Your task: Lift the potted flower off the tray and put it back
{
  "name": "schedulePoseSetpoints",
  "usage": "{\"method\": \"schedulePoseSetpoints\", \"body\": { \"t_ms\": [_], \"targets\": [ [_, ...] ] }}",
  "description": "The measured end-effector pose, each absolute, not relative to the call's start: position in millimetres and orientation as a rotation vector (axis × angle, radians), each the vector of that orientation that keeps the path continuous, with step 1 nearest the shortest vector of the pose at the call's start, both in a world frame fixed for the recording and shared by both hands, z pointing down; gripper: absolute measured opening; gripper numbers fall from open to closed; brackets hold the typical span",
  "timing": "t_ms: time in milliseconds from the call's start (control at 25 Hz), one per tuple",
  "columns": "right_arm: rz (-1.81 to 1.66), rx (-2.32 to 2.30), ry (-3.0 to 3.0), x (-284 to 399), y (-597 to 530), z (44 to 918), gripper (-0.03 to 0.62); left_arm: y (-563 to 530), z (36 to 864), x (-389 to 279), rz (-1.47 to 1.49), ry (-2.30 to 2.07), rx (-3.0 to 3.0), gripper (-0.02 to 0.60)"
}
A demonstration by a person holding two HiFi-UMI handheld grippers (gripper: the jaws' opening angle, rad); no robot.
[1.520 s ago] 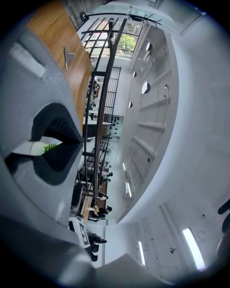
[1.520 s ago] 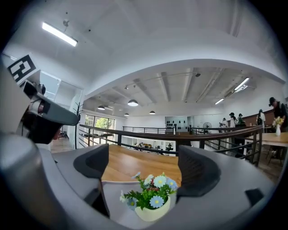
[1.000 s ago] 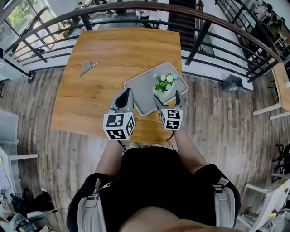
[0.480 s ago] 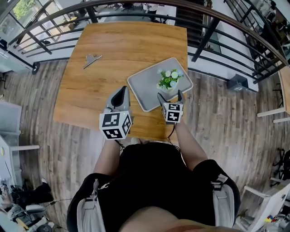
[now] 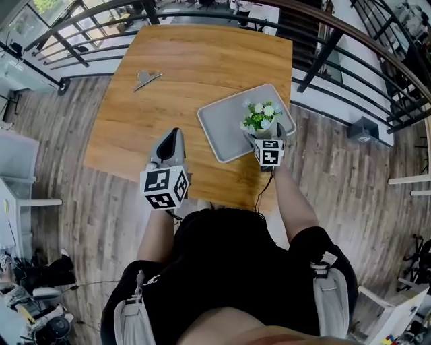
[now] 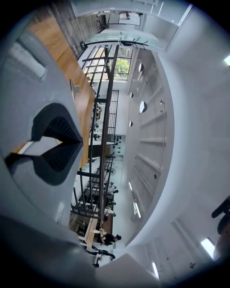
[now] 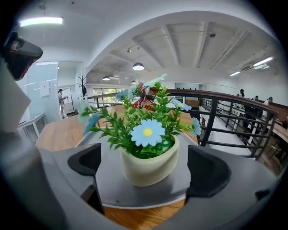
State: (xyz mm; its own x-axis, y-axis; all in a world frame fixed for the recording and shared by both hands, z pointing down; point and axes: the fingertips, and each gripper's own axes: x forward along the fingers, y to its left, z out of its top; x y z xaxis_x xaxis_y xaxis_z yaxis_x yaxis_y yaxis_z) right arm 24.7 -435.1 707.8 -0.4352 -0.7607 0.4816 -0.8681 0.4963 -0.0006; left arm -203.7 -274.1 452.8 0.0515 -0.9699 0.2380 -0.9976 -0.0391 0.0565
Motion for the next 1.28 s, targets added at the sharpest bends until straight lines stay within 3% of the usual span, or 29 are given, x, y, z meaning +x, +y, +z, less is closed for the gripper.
{"method": "schedulePoseSetpoints", "body": {
  "t_ms": [800,1280],
  "targets": [
    [0.216,0.909,-2.463,13.3,-476.4,729.9,0.58,-239.3,466.9,-198.0,0.297,-2.151,1.957,0.012],
    [0.266,0.945,-2.512,7.3,-479.3,736.4,0.58,-229.0,474.3,-201.5,0.315,-2.175,1.914,0.012]
  ]
}}
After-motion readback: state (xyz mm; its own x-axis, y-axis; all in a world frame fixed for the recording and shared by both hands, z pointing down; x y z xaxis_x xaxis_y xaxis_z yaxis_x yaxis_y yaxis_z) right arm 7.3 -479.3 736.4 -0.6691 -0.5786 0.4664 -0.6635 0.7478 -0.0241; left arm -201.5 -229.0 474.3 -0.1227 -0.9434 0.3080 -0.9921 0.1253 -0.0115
